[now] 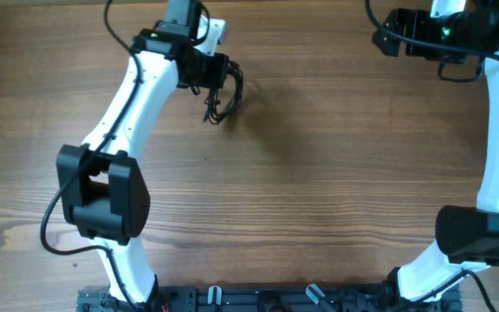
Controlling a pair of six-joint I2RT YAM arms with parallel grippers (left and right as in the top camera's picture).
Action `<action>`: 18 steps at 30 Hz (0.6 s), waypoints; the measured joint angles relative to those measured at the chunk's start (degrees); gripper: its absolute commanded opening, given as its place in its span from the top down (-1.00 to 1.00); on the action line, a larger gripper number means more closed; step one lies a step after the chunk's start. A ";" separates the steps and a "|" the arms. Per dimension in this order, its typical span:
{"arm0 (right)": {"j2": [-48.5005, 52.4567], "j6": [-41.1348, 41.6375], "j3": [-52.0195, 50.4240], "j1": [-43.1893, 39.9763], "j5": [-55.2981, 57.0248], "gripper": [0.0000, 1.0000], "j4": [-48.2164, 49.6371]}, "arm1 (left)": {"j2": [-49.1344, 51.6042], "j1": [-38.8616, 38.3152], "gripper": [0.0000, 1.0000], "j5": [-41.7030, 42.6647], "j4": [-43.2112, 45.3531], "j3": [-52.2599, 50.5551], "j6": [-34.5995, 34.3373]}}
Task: Untangle cables
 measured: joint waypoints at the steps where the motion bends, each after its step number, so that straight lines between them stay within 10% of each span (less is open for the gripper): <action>1: 0.24 -0.35 0.00 0.09 -0.76 -0.99 0.02 | -0.09 0.39 0.92 0.79 -0.02 0.00 0.00; 18: 12.31 -4.72 0.00 8.94 -7.39 -0.99 2.10 | -2.89 0.63 0.92 10.60 -0.96 2.34 0.00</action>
